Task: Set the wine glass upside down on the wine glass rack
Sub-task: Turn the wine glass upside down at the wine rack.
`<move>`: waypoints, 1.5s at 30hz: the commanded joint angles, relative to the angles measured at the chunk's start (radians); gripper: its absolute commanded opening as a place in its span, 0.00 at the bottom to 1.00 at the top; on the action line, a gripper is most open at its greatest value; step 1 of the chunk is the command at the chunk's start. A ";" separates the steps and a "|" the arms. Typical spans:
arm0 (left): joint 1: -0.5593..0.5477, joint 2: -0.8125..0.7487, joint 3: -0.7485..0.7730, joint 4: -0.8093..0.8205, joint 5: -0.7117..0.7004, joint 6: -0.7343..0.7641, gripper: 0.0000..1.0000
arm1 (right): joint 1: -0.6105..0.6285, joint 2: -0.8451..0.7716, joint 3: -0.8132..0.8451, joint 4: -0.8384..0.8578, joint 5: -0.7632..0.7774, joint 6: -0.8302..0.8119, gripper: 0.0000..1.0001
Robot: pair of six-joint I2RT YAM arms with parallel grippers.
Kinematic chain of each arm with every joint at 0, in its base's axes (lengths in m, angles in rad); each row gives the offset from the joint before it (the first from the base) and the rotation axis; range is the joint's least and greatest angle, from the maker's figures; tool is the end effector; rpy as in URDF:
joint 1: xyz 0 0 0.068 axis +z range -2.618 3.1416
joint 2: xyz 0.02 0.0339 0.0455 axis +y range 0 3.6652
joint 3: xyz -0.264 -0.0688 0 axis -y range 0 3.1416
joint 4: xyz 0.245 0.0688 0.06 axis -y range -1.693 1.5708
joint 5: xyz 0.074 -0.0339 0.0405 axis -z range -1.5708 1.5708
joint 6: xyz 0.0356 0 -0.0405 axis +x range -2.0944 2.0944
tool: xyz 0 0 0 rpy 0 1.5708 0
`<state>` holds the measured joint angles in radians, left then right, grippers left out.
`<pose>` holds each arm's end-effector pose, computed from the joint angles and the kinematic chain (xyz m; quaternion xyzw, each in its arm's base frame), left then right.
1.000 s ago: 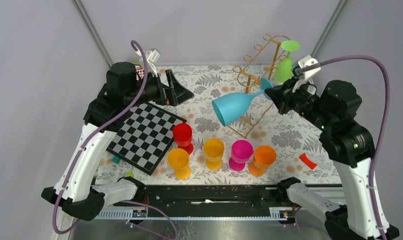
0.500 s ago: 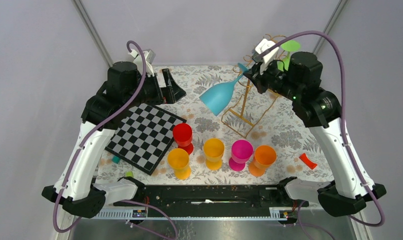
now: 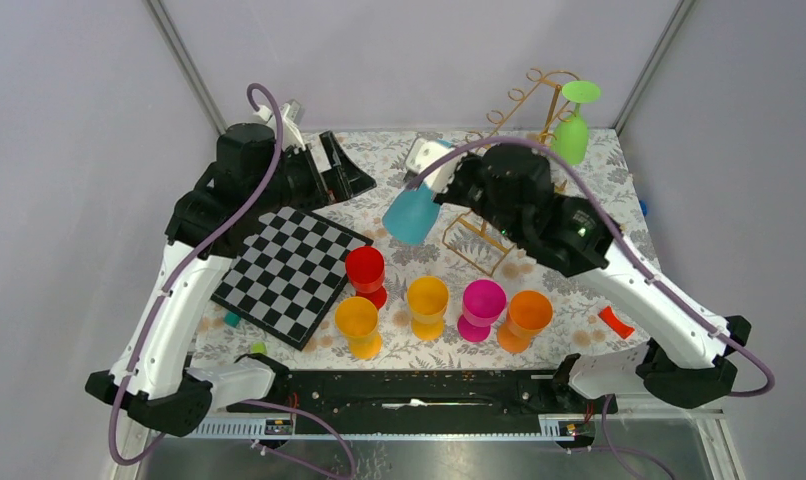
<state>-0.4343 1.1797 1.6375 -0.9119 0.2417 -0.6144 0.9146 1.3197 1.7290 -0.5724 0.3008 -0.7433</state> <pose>0.1871 -0.0962 0.4720 -0.0121 0.8443 -0.3518 0.4041 0.1681 0.2010 0.5042 -0.4902 0.5808 -0.0591 0.6473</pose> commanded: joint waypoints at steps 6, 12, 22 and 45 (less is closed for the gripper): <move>0.048 0.031 -0.094 0.346 0.286 -0.328 0.96 | 0.191 -0.057 -0.262 0.384 0.486 -0.373 0.00; 0.059 0.098 -0.131 0.493 0.450 -0.488 0.90 | 0.254 -0.094 -0.455 0.679 0.604 -0.587 0.00; 0.058 0.120 -0.151 0.507 0.542 -0.519 0.85 | 0.395 -0.099 -0.587 0.838 0.651 -0.734 0.00; -0.071 0.227 -0.138 0.479 0.630 -0.480 0.38 | 0.481 -0.133 -0.699 0.878 0.640 -0.775 0.00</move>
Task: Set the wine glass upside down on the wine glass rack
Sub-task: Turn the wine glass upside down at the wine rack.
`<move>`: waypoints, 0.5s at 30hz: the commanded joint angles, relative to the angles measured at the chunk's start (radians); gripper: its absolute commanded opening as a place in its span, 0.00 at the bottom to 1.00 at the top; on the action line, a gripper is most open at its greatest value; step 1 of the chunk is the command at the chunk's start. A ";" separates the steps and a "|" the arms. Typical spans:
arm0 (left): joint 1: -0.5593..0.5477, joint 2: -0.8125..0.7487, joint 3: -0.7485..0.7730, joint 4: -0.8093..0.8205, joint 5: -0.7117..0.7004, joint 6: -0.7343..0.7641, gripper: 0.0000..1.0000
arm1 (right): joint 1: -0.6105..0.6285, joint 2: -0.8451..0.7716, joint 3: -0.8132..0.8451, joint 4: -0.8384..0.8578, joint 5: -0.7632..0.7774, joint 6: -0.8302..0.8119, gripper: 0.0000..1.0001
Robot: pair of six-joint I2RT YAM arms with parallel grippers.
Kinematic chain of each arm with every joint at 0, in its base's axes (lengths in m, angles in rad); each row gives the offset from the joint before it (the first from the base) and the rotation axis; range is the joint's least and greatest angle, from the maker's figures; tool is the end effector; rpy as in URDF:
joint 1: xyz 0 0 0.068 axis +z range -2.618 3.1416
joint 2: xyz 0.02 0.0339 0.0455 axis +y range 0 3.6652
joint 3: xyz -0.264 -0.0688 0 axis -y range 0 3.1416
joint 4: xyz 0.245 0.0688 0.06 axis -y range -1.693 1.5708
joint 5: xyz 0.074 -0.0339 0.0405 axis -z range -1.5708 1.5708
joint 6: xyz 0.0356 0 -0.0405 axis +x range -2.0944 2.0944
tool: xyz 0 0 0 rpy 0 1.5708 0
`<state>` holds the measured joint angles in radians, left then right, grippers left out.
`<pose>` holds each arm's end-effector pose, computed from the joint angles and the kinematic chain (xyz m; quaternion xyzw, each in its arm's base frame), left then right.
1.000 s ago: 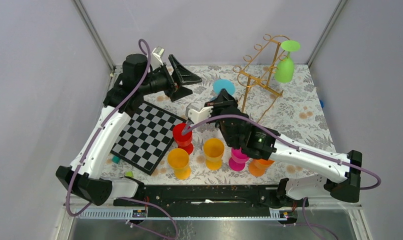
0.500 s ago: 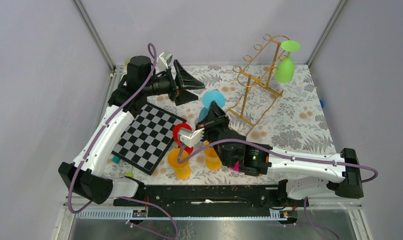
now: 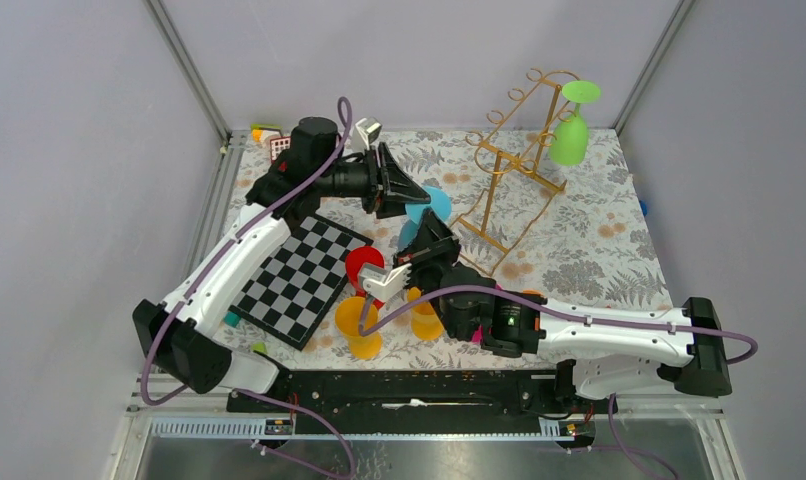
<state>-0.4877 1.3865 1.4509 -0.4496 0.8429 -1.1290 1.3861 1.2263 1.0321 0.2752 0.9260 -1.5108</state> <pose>0.2550 -0.1654 0.4120 -0.0216 0.7903 -0.6030 0.1068 0.0790 0.2679 0.3813 -0.5619 0.3999 -0.3432 0.6376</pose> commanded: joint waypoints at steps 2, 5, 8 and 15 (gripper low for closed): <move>-0.022 0.033 0.063 -0.012 0.026 0.053 0.34 | 0.008 -0.043 -0.006 0.022 0.011 -0.003 0.00; -0.023 0.039 0.069 -0.021 0.019 0.061 0.25 | 0.009 -0.045 -0.005 0.018 0.010 0.004 0.00; -0.023 0.044 0.077 -0.020 0.016 0.063 0.10 | 0.008 -0.043 -0.004 0.017 0.006 0.010 0.00; -0.023 0.058 0.094 -0.017 0.016 0.066 0.00 | 0.010 -0.034 0.003 0.016 -0.006 0.022 0.10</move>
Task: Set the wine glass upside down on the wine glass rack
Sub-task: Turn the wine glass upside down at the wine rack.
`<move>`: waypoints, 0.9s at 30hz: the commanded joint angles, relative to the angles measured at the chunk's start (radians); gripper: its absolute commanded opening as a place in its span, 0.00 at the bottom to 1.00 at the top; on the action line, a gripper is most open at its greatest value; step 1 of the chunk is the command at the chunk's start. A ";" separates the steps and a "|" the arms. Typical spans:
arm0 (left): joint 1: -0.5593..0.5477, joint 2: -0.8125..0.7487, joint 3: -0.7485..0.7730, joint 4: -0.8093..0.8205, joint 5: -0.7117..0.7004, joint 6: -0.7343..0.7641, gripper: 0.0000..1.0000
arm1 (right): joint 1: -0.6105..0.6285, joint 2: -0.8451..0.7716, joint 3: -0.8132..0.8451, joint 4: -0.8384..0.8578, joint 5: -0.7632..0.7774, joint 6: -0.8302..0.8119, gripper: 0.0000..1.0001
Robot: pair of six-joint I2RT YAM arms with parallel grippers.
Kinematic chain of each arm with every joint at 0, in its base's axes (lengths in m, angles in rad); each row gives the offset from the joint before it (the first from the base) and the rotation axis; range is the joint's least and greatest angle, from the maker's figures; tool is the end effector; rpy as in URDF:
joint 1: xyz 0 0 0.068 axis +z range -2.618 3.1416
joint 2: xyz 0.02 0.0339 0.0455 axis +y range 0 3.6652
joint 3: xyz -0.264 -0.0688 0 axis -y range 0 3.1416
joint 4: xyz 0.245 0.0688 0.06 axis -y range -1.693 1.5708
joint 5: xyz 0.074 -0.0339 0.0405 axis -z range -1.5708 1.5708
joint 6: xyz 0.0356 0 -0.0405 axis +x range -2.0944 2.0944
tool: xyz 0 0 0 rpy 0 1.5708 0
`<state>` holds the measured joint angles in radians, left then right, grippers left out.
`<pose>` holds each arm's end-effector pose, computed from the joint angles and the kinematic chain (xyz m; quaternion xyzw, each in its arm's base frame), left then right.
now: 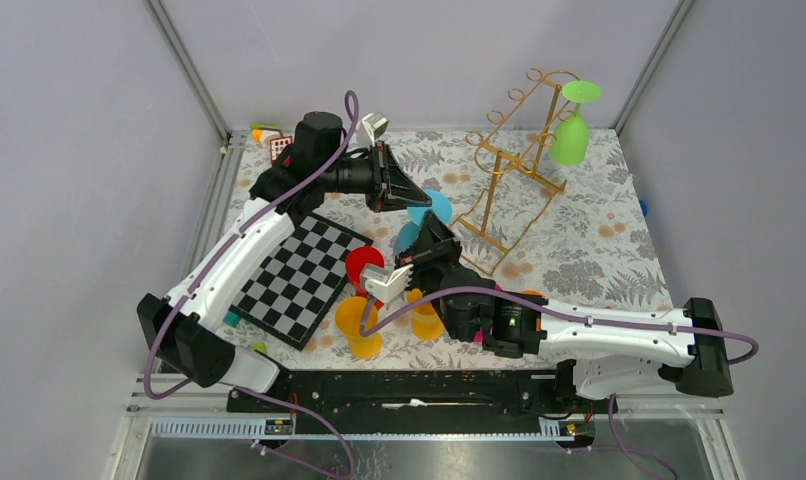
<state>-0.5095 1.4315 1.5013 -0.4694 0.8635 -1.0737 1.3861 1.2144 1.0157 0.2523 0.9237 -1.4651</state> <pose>0.2601 -0.1763 0.4141 0.0114 0.7914 -0.6022 0.1046 0.0785 0.2653 0.3765 -0.5626 0.4091 -0.3320 0.6371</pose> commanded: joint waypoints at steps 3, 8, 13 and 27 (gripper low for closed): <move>-0.001 0.010 0.043 0.012 -0.008 0.012 0.00 | 0.008 -0.021 0.019 0.035 -0.003 -0.013 0.36; 0.001 0.005 0.061 -0.004 -0.037 0.041 0.00 | 0.009 -0.032 0.014 0.022 -0.011 0.026 0.79; 0.006 0.000 0.114 -0.080 -0.106 0.120 0.00 | 0.008 -0.043 0.021 -0.034 -0.035 0.094 0.95; 0.061 -0.122 0.143 -0.220 -0.369 0.328 0.00 | 0.004 -0.046 0.230 -0.501 -0.234 0.602 0.93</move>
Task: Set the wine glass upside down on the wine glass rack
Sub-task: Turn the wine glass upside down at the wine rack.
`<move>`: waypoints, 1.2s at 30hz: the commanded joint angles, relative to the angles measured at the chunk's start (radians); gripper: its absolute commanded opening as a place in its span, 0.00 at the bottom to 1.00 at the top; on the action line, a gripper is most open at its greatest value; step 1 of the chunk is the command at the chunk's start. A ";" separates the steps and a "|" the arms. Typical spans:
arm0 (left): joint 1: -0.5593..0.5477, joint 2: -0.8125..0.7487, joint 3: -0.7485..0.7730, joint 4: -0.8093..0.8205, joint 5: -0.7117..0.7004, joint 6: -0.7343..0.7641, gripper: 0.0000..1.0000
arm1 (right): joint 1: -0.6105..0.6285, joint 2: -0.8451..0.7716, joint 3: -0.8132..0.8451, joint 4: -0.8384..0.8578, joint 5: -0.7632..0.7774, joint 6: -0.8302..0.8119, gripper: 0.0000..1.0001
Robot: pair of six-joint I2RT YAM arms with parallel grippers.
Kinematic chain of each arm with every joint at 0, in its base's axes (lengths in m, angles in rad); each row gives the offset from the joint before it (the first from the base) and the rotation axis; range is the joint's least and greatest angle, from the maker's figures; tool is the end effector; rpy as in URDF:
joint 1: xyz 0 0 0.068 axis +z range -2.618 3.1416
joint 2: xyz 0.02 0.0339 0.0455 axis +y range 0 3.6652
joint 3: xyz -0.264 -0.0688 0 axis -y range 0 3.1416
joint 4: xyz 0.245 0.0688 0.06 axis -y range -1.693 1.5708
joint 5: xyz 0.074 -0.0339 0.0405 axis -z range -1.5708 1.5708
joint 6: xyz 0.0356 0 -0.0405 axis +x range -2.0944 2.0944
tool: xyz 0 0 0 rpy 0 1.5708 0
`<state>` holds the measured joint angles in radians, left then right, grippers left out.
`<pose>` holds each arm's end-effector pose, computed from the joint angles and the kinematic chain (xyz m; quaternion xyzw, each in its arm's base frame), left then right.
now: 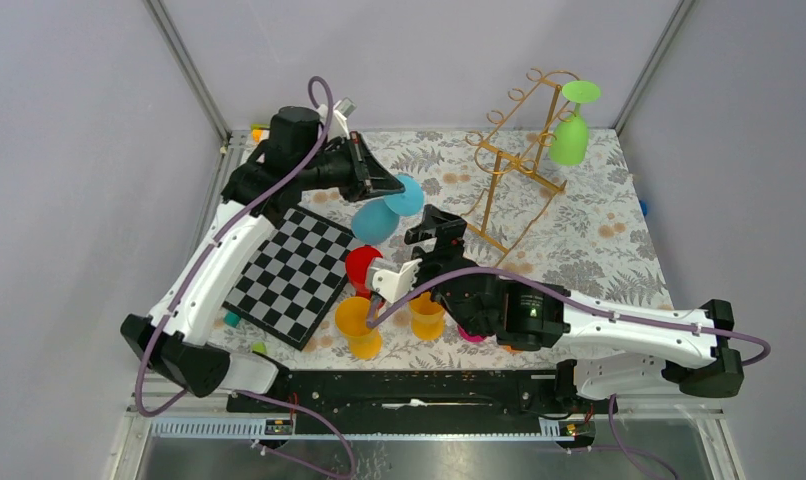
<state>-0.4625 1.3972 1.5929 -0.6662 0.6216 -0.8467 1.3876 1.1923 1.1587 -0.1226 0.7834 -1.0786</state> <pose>0.2546 -0.1501 0.4334 0.0020 0.8272 -0.5099 0.2361 0.0734 0.2583 0.3951 -0.5807 0.4668 -0.1943 0.6381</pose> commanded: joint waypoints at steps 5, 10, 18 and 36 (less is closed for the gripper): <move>0.019 -0.151 0.056 -0.058 -0.230 0.198 0.00 | -0.025 -0.017 0.157 -0.248 -0.219 0.400 0.93; 0.019 -0.221 0.021 -0.045 -0.286 0.242 0.00 | -0.091 -0.009 0.237 -0.353 -0.376 0.557 0.93; 0.020 -0.319 -0.095 0.076 -0.303 0.224 0.00 | -0.228 -0.009 0.358 -0.448 -0.626 0.783 1.00; 0.020 -0.388 -0.322 0.410 -0.153 0.070 0.00 | -0.518 -0.023 0.475 -0.483 -1.203 1.403 0.96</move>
<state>-0.4465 1.0096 1.2926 -0.4355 0.3985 -0.7101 0.9043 1.1904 1.6020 -0.6086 -0.2741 0.1051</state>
